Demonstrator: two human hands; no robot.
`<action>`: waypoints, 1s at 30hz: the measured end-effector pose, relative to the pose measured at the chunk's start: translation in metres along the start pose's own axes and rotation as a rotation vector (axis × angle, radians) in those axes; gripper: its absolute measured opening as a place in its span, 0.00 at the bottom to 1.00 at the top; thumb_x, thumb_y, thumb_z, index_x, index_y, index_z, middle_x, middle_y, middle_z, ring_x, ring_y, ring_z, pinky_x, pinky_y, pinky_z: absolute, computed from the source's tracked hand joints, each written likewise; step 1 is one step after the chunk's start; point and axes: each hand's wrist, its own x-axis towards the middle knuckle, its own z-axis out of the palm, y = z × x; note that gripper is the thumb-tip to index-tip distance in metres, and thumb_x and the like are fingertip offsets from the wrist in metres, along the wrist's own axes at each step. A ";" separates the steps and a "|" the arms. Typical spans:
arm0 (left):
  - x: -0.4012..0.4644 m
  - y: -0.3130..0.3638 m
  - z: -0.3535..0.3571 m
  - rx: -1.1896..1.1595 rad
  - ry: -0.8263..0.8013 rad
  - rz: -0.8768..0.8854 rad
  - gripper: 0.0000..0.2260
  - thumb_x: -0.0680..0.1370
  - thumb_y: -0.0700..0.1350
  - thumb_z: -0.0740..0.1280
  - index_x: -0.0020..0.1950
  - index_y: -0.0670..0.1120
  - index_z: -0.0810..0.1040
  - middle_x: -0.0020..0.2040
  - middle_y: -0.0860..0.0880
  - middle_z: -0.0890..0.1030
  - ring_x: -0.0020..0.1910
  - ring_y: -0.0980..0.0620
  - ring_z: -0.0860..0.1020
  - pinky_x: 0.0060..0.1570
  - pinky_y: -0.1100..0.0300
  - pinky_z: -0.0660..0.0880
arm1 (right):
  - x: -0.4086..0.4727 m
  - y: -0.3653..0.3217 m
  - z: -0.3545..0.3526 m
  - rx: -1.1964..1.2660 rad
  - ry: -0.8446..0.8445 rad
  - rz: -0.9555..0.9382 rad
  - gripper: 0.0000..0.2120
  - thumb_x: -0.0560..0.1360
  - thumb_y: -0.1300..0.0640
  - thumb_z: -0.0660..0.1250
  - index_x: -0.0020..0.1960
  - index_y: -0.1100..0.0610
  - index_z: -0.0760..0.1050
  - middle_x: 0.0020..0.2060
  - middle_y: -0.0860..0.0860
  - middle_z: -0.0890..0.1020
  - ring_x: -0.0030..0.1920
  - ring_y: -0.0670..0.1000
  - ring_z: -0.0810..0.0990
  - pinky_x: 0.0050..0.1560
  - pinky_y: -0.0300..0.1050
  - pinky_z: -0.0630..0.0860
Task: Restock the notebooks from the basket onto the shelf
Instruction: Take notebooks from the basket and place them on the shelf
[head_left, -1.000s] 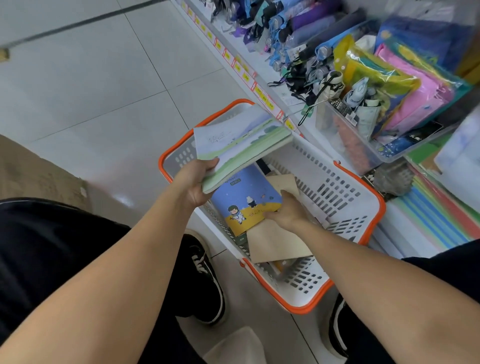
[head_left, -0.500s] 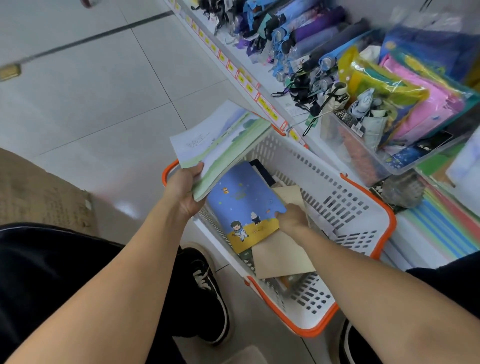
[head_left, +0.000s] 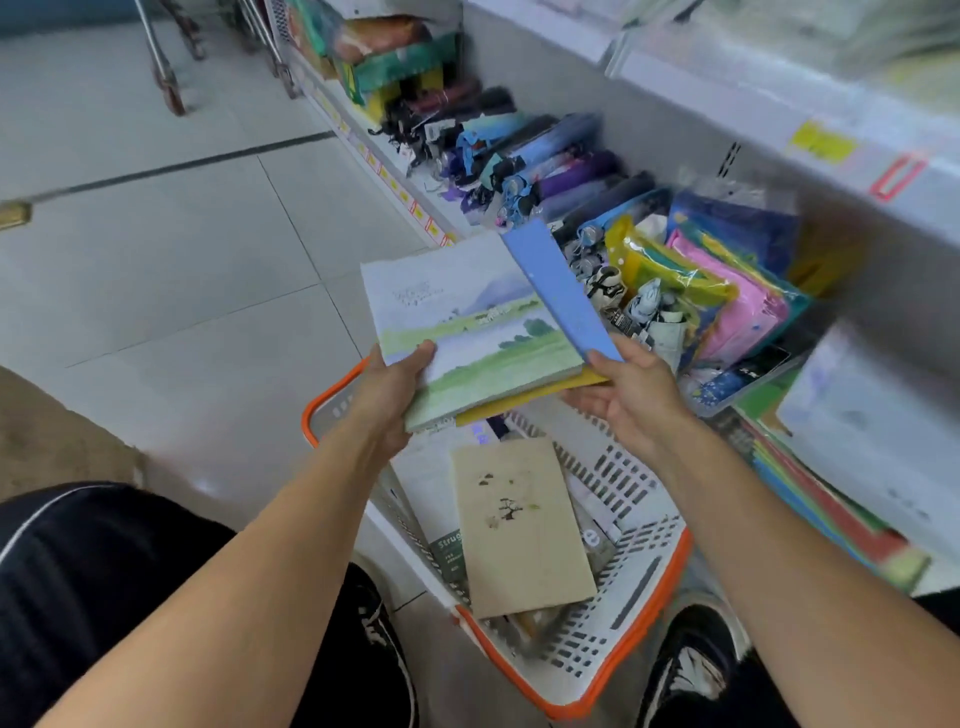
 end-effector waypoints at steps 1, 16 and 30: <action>0.000 0.015 0.014 0.041 0.004 0.069 0.19 0.76 0.42 0.72 0.65 0.48 0.73 0.56 0.46 0.84 0.47 0.46 0.85 0.41 0.48 0.82 | -0.002 -0.021 0.003 0.016 -0.003 -0.032 0.12 0.81 0.66 0.61 0.63 0.59 0.74 0.40 0.55 0.87 0.36 0.57 0.86 0.34 0.47 0.83; -0.007 0.155 0.175 0.112 -0.419 0.439 0.20 0.77 0.39 0.70 0.66 0.54 0.72 0.59 0.50 0.82 0.51 0.46 0.84 0.47 0.47 0.82 | -0.038 -0.192 -0.019 0.055 -0.345 -0.199 0.24 0.79 0.42 0.61 0.67 0.56 0.76 0.60 0.63 0.81 0.53 0.64 0.84 0.43 0.56 0.82; -0.055 0.172 0.341 0.104 -0.666 0.431 0.15 0.79 0.33 0.66 0.62 0.47 0.73 0.54 0.47 0.79 0.46 0.47 0.84 0.39 0.59 0.82 | -0.076 -0.252 -0.058 0.377 0.366 -0.658 0.31 0.82 0.66 0.59 0.78 0.43 0.56 0.75 0.48 0.62 0.40 0.58 0.87 0.62 0.54 0.76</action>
